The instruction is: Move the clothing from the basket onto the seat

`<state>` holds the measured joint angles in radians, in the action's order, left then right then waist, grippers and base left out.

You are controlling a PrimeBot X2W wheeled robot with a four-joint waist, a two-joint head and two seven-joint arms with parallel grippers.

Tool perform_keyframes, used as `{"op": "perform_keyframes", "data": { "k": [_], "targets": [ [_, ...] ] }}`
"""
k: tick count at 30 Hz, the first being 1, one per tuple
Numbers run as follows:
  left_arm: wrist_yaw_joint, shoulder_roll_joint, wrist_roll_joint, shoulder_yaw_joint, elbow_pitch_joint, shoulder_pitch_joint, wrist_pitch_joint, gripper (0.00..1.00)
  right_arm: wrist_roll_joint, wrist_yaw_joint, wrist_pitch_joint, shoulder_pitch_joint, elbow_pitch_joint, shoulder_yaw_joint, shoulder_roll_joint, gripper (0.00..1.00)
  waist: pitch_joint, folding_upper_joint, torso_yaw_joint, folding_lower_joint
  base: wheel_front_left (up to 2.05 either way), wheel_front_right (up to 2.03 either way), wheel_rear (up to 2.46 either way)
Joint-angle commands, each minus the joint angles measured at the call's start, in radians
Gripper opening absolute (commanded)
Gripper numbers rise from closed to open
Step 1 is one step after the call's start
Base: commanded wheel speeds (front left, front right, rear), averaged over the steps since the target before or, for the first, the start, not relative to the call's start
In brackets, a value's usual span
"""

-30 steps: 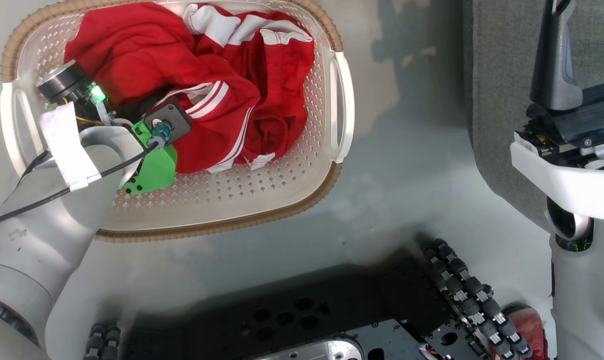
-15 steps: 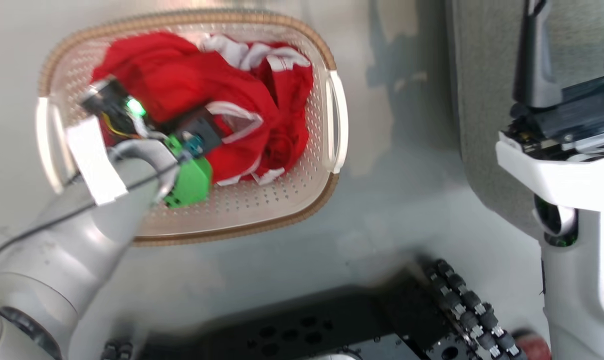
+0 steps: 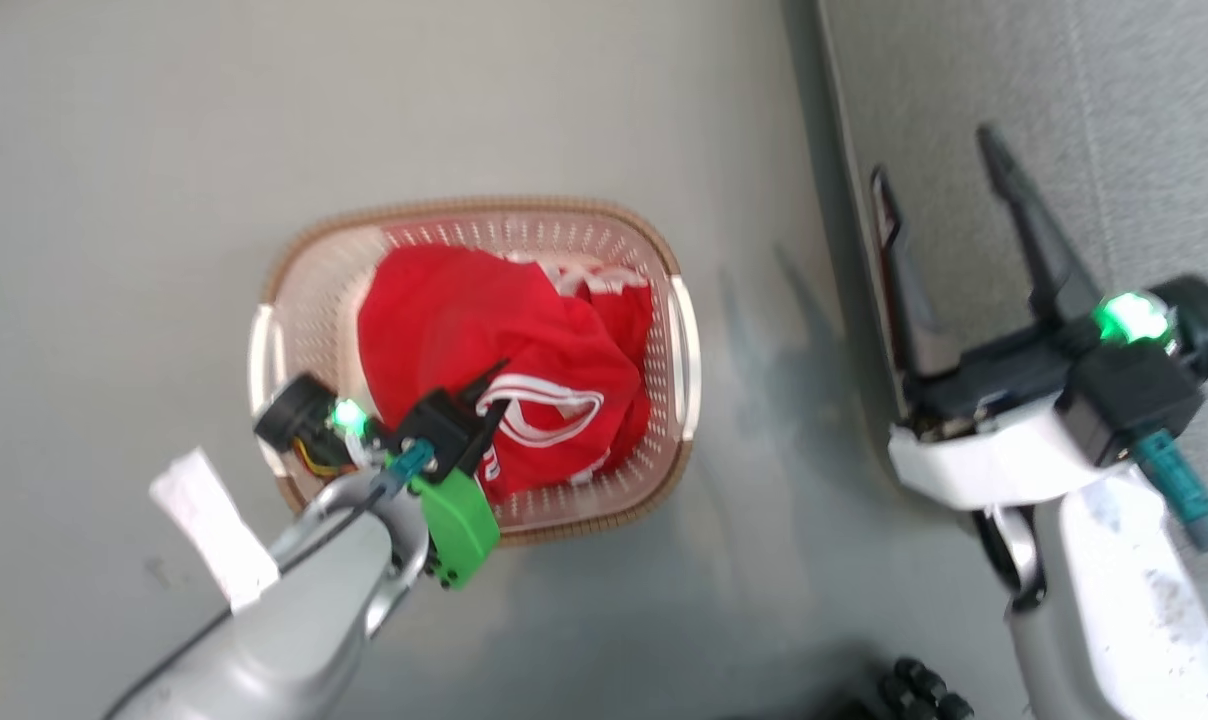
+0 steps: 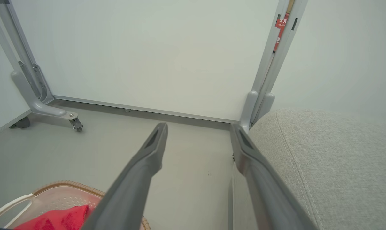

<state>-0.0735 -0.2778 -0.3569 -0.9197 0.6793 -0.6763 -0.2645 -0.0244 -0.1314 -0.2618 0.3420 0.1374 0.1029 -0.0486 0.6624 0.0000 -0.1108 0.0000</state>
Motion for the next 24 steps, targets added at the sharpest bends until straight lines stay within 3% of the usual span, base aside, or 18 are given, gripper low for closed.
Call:
{"op": "perform_keyframes", "data": {
  "k": [1,12,17,24],
  "targets": [
    [0.012,0.007,-0.009,0.033,-0.029,0.067,0.000,0.00,0.009,0.001,-0.005,-0.048,-0.020,0.010,-0.003,1.00,-0.301,0.0000,0.074,0.0000,0.00,0.00,0.00],
    [0.057,0.055,0.063,0.232,-0.253,0.373,0.000,0.00,0.037,0.001,-0.005,-0.274,-0.154,0.061,-0.003,1.00,-0.621,0.0000,0.119,0.0000,0.00,0.00,0.00],
    [0.059,0.074,0.096,0.310,-0.351,0.440,0.000,0.00,0.055,0.001,-0.005,-0.332,-0.175,0.076,-0.003,1.00,-0.675,0.0000,0.123,0.0000,0.00,0.00,0.00],
    [0.026,0.095,0.127,0.388,-0.453,0.465,0.000,0.00,0.074,0.001,-0.005,-0.363,-0.191,0.092,-0.003,1.00,-0.704,0.0000,0.119,0.0000,0.00,0.00,0.00]
  ]
}}
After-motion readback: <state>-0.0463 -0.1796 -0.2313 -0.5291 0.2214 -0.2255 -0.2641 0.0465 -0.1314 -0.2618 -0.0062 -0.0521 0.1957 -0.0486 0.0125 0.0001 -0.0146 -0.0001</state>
